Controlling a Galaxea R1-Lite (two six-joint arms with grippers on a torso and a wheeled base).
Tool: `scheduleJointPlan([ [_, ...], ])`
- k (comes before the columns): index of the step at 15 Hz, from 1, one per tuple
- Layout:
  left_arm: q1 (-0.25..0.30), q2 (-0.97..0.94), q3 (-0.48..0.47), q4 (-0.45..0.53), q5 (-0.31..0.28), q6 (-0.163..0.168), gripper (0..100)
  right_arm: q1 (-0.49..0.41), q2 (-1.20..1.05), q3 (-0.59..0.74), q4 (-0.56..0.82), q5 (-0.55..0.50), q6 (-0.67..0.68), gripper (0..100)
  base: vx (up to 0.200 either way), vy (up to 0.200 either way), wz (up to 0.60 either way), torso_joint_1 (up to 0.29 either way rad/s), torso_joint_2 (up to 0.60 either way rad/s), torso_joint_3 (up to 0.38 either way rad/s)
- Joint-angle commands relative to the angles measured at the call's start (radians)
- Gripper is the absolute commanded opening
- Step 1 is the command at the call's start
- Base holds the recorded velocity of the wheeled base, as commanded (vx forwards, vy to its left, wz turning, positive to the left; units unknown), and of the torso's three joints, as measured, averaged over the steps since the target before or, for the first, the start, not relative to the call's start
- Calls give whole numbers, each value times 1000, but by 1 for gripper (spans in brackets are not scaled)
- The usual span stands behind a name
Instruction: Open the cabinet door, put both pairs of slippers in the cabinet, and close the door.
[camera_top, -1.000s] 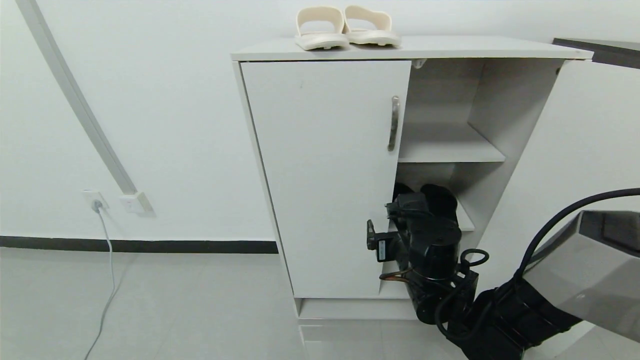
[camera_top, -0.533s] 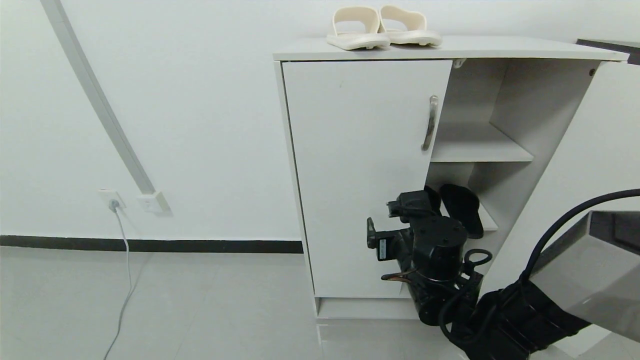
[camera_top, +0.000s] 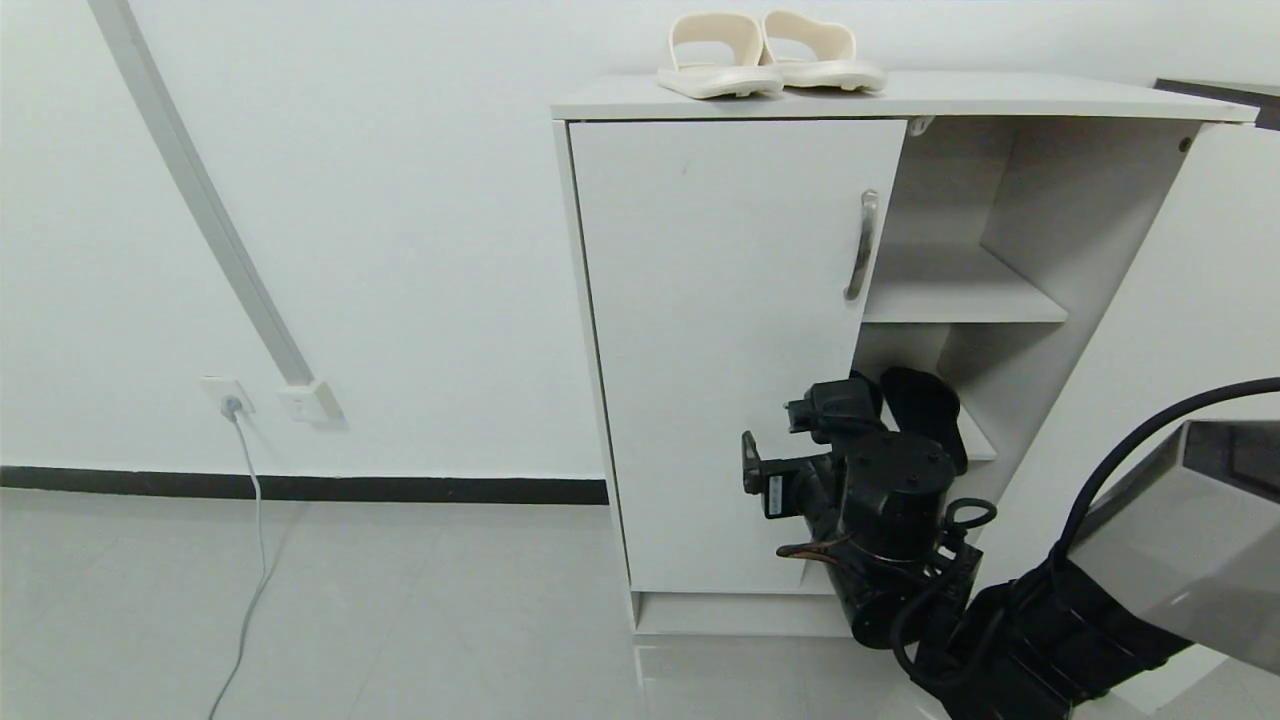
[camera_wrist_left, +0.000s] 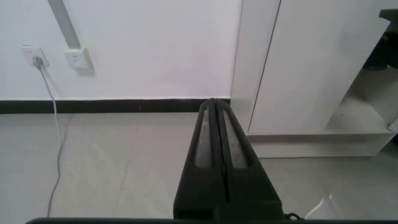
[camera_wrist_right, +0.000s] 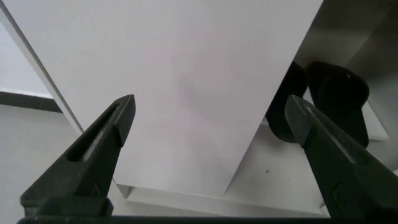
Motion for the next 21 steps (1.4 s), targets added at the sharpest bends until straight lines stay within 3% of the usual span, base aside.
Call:
scheduleJointPlan([
  [1, 0, 1, 0, 0, 0, 0, 0, -1, 2, 5, -1, 1, -1, 100, 0, 0, 0, 0, 0, 0],
  [7, 0, 1, 0, 0, 0, 0, 0, 1, 5, 5, 4, -1, -7, 100, 0, 0, 0, -1, -31, -32],
  [21, 0, 1, 0, 1, 0, 0, 0, 3, 8, 8, 5, -1, -7, 100, 0, 0, 0, 78, -429, -353],
])
